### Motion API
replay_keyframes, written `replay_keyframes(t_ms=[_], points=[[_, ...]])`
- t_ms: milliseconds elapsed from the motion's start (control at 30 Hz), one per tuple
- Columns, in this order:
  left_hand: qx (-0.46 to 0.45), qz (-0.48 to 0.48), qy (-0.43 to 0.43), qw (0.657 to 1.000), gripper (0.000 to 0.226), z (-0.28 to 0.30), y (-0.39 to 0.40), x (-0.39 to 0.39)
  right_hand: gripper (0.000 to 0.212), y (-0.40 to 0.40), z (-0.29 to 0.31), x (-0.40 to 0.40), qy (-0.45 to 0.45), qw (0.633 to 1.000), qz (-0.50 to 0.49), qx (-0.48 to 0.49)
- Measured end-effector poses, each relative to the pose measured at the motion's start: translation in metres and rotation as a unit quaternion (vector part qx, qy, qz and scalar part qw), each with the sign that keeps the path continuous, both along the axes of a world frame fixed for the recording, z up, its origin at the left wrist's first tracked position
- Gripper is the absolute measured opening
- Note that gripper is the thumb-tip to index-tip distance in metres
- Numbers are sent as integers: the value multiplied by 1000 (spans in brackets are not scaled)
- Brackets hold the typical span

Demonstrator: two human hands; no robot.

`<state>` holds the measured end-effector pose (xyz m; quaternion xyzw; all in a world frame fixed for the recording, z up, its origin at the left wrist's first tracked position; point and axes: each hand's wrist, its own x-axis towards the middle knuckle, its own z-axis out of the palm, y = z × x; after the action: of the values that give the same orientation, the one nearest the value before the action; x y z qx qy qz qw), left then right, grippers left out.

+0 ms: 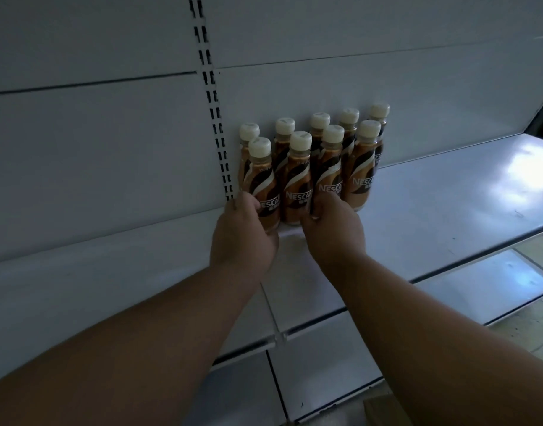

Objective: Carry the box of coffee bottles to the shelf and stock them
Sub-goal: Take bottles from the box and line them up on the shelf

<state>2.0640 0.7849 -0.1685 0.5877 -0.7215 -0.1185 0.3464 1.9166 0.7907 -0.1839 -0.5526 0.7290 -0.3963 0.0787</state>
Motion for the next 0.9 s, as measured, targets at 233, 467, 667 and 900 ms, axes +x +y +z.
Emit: replay_keyframes(t_ms=[233,467,667,900], points=[[-195,-187,-159,950,16,70,-28,-14,18,2,5,-9,-9,999,-12,-38],[-228,-206,-196,931,11,93,-48,-30,20,-5,3,10,-5,1000,5,-2],[-245,-70,-257,932,26,90,-59,-5,30,-8,1,30,-8,996,89,32],[-163,-96,-199,962,28,89,-65,1,31,-10,-2,47,-9,999,41,34]])
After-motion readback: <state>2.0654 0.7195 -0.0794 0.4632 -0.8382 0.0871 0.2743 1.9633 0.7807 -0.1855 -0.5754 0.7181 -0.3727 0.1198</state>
